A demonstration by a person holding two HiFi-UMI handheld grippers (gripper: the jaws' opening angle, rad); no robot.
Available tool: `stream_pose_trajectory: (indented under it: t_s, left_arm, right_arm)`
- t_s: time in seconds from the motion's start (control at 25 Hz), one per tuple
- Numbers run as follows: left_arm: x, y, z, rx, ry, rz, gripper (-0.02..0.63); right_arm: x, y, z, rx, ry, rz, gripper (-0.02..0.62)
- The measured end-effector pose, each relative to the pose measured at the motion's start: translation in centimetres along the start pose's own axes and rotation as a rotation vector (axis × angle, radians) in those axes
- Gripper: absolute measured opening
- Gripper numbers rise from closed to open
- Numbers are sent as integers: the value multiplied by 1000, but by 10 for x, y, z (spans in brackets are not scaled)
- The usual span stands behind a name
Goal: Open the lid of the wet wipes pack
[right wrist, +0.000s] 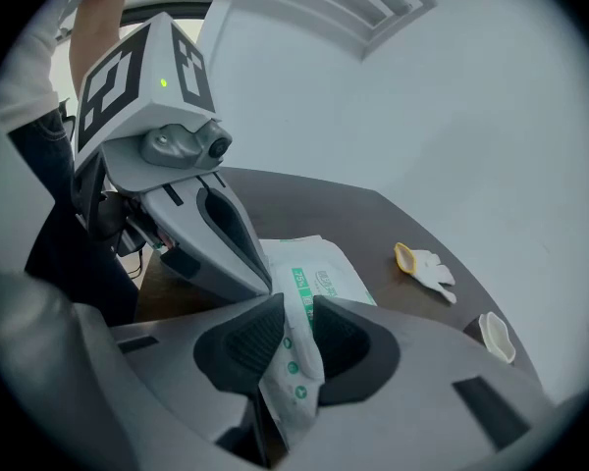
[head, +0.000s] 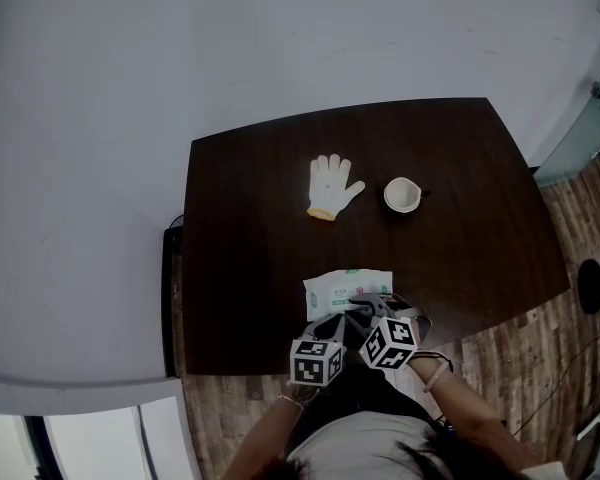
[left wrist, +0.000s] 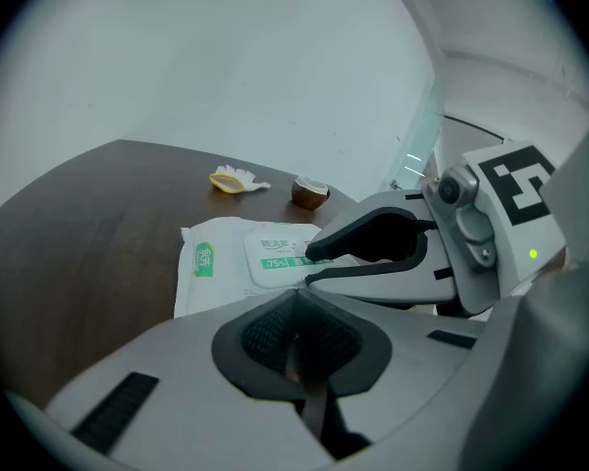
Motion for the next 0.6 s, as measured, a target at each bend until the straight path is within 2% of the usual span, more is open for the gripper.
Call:
stream_pose_trajectory:
  t_s: [0.16, 0.4, 0.6]
  left_arm:
    - [0, 1, -1, 12, 6, -29, 14]
    - [3, -1, -2, -17, -16, 12, 14]
    - [5, -3, -4, -12, -13, 4, 14]
  right_arm:
    - [-1, 1, -2, 7, 10, 9, 88]
    - [-5, 5, -6, 31, 8, 12, 57]
    - [-9, 6, -13, 44, -12, 26, 48]
Point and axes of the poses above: the fingertips, and each gripper's own axes: z forward along the fingers, y to its left, x out of its underside, the point moved 5 cm from there along -z, backward along the fingers, and after that the axes turned 3 degrees about -x, right-handed, at the moved point
